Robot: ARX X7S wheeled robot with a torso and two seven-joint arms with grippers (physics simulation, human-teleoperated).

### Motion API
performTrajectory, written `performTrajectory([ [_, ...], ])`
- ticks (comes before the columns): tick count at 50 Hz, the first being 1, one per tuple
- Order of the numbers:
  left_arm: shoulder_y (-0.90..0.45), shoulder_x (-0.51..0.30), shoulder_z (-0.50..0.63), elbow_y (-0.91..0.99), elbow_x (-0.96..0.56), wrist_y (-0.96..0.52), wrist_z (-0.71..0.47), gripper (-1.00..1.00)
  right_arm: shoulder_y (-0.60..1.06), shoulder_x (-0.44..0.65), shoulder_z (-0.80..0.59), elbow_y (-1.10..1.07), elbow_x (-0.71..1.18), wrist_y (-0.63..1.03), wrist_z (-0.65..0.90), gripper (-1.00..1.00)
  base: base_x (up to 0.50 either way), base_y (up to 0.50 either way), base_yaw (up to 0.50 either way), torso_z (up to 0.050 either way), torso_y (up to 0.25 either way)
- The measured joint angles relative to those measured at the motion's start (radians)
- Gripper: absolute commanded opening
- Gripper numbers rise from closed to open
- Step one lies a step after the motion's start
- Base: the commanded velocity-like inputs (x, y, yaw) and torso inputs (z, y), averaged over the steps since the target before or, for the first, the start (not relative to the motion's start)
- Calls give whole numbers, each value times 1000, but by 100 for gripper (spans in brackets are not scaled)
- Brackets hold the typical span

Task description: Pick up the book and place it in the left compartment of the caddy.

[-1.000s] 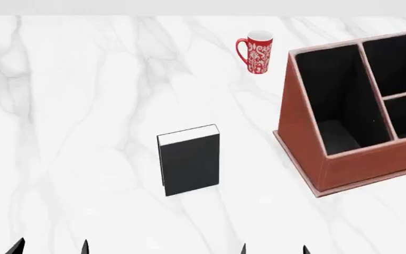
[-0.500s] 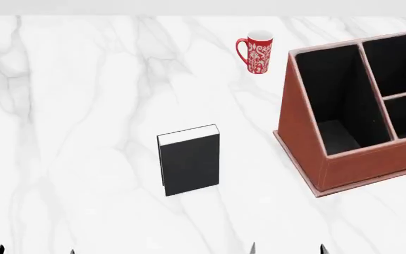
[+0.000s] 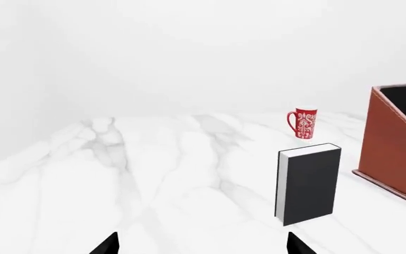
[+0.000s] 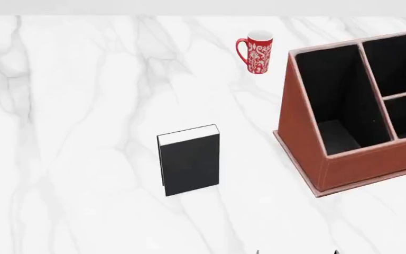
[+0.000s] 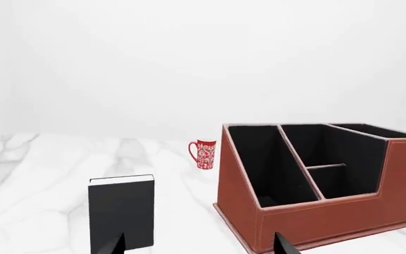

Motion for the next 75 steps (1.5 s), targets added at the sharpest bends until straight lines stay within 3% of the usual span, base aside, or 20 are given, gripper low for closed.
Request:
performTrajectory([
  [14, 50, -19, -1, 77, -25, -8, -13, 100, -42, 24, 23, -92, 45, 37, 9, 100, 15, 0, 0, 0, 0],
  [41, 77, -46, 16, 105, -44, 11, -32, 100, -85, 60, 51, -127, 104, -26, 17, 100, 389, 0, 0, 0, 0],
  [57, 82, -60, 23, 109, -50, 18, -44, 100, -81, 80, 50, -124, 134, -21, 32, 100, -3, -473, 0, 0, 0],
  [75, 87, -73, 33, 112, -59, 25, -56, 100, -95, 101, 52, -123, 159, -80, 33, 100, 264, 0, 0, 0, 0],
])
